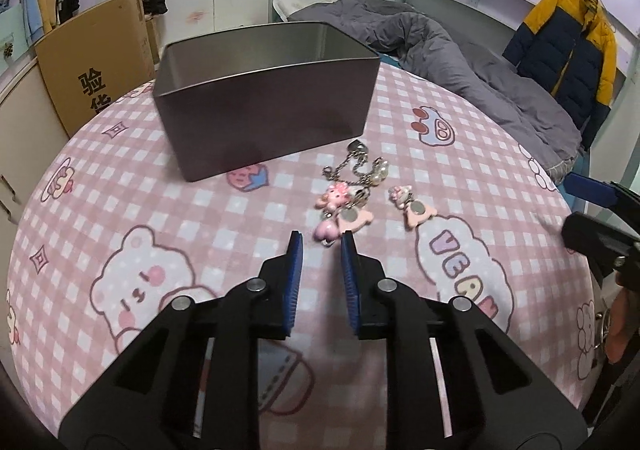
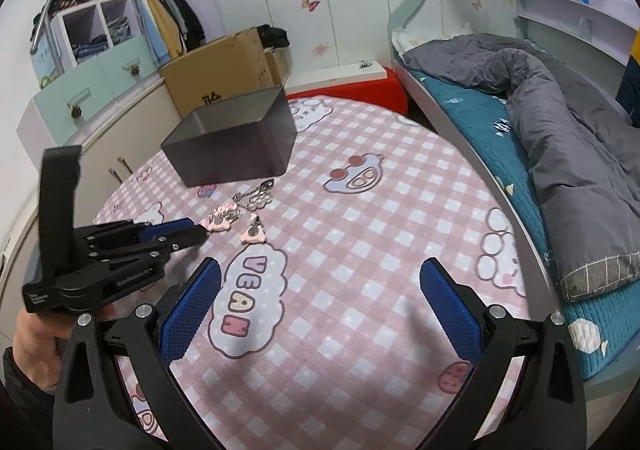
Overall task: Organize jewelry
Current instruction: 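Grasp a pink charm with the left tool while the right tool grasps another pink charm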
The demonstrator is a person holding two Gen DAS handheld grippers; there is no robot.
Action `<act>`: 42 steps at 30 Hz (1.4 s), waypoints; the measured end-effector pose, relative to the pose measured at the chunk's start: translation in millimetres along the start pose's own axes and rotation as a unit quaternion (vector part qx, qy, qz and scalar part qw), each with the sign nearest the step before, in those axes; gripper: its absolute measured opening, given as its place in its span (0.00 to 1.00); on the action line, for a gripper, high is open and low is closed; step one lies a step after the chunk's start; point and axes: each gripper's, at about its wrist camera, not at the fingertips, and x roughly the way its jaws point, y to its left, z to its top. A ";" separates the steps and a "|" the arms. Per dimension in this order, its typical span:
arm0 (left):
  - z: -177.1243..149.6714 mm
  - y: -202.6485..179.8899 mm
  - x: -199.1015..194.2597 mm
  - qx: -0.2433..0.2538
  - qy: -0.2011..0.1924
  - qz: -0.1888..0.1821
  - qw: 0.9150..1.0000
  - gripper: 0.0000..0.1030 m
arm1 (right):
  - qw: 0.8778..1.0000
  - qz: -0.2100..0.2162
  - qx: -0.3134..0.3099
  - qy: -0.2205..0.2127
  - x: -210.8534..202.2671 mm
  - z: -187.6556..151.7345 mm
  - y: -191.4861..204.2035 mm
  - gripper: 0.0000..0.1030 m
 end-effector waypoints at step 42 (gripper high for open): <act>25.9 -2.4 22.9 0.045 0.009 0.013 0.999 0.13 | 0.993 -0.009 -0.101 0.064 71.2 8.6 42.8 0.21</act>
